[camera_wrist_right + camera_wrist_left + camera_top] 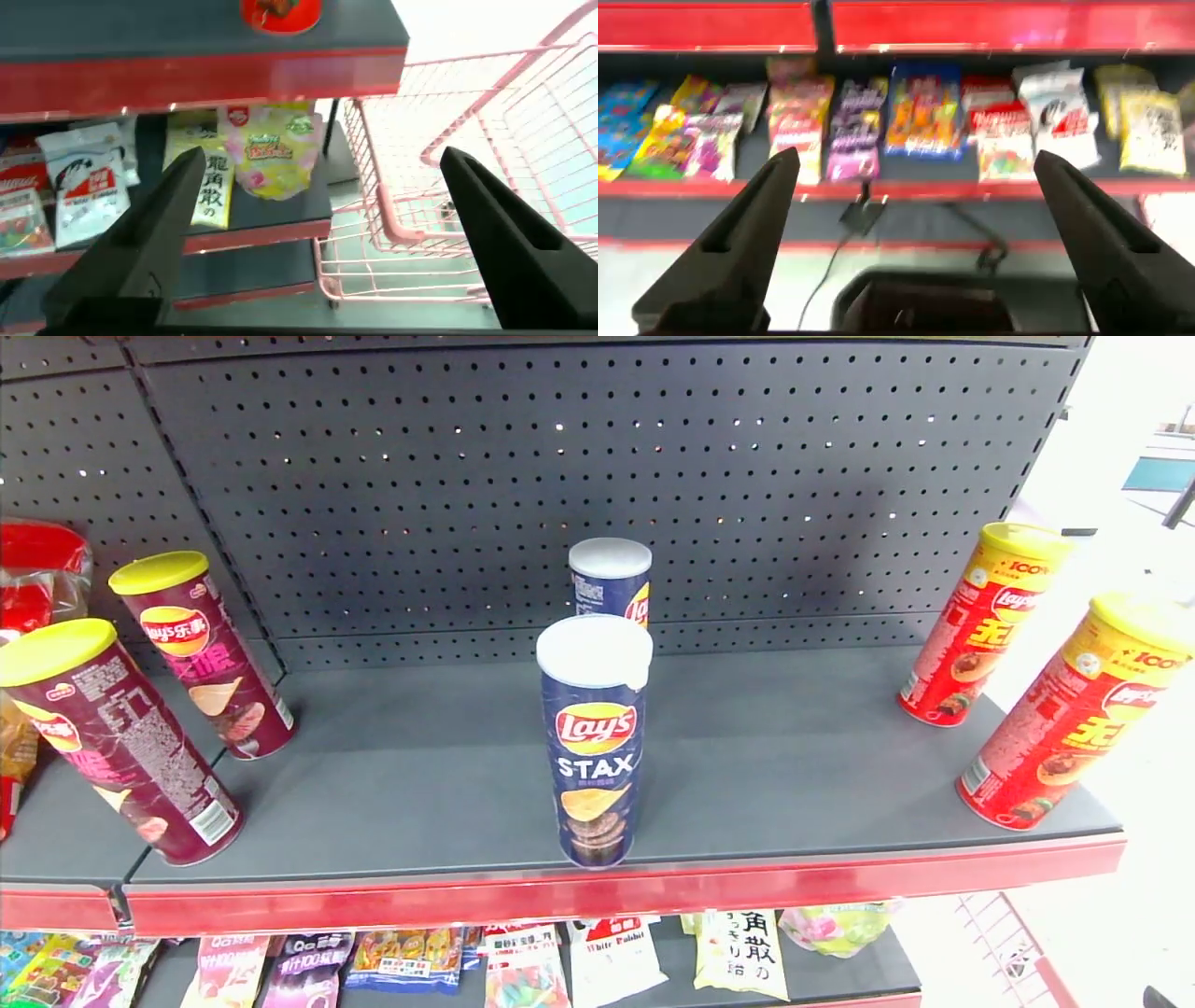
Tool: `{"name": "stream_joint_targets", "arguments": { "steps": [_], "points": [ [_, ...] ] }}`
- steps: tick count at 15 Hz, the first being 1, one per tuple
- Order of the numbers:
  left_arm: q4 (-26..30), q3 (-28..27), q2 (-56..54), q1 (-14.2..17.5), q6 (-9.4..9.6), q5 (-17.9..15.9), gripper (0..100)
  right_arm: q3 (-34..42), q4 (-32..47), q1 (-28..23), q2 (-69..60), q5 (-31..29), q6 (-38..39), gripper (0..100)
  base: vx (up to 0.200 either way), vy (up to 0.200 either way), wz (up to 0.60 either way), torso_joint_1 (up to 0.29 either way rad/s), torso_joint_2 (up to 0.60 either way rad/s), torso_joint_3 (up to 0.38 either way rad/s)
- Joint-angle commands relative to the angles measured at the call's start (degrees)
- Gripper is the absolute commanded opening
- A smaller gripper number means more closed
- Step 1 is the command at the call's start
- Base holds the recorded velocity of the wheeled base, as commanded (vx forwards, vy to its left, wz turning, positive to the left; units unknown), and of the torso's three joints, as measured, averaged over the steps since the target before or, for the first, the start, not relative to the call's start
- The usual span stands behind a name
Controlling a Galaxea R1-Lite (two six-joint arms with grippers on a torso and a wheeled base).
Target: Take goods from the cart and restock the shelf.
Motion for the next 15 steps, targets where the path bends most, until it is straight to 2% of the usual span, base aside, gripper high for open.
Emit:
{"name": "stream_joint_targets", "arguments": {
  "steps": [1,3,4,6,7,8,10,11,12,13,15],
  "points": [
    [-13.93,10.17,-3.96,0.93,-0.37,-2.87,100,1.52,3.55,1.38,-11.72,4.39,-0.48,100,0.0,0.0,0.0,0.0,0.0,0.0],
    [-27.72,16.67,-3.96,0.93,0.07,-6.03,100,1.61,3.29,4.89,-14.44,4.47,0.22,100,0.0,0.0,0.0,0.0,0.0,0.0],
    [-30.01,17.73,-3.96,0.93,0.07,-6.12,100,1.7,2.85,4.63,-14.27,4.3,1.72,100,0.0,0.0,0.0,0.0,0.0,0.0],
    [-30.19,17.9,-3.96,0.93,-0.37,-5.06,100,2.76,0.65,4.71,-14.27,4.3,1.72,100,0.0,0.0,0.0,0.0,0.0,0.0],
    [-30.27,17.82,-3.96,1.02,-0.02,-1.29,100,2.67,0.74,4.28,-13.83,4.03,1.36,100,0.0,0.0,0.0,0.0,0.0,0.0],
    [-30.27,17.9,-3.79,1.1,0.07,0.21,100,2.4,1.18,2.78,-11.54,3.51,1.1,100,0.0,0.0,0.0,0.0,0.0,0.0],
    [-30.27,17.9,-3.79,1.1,0.25,3.2,100,2.32,1.44,-4.87,-9.35,3.07,0.75,100,0.0,0.0,0.0,0.0,0.0,0.0],
    [-30.27,17.9,-3.96,1.1,-0.02,3.64,100,2.32,1.44,-6.54,-9.79,3.07,0.75,100,0.0,0.0,0.0,0.0,0.0,0.0],
    [-32.29,19.22,-3.96,1.1,-0.37,3.02,100,2.32,1.44,-9.35,-14.18,4.74,0.93,100,0.0,0.0,0.0,0.0,0.0,0.0],
    [-37.92,22.21,-3.96,1.1,-0.19,0.21,100,2.76,1.18,-9.35,-14.36,8.6,1.54,100,0.0,0.0,0.0,0.0,0.0,0.0],
    [-36.43,22.21,-3.96,1.1,0.77,-1.99,100,2.76,3.9,-9.26,-14.27,10.01,0.66,100,0.0,0.0,0.0,0.0,0.0,0.0]
  ]
}}
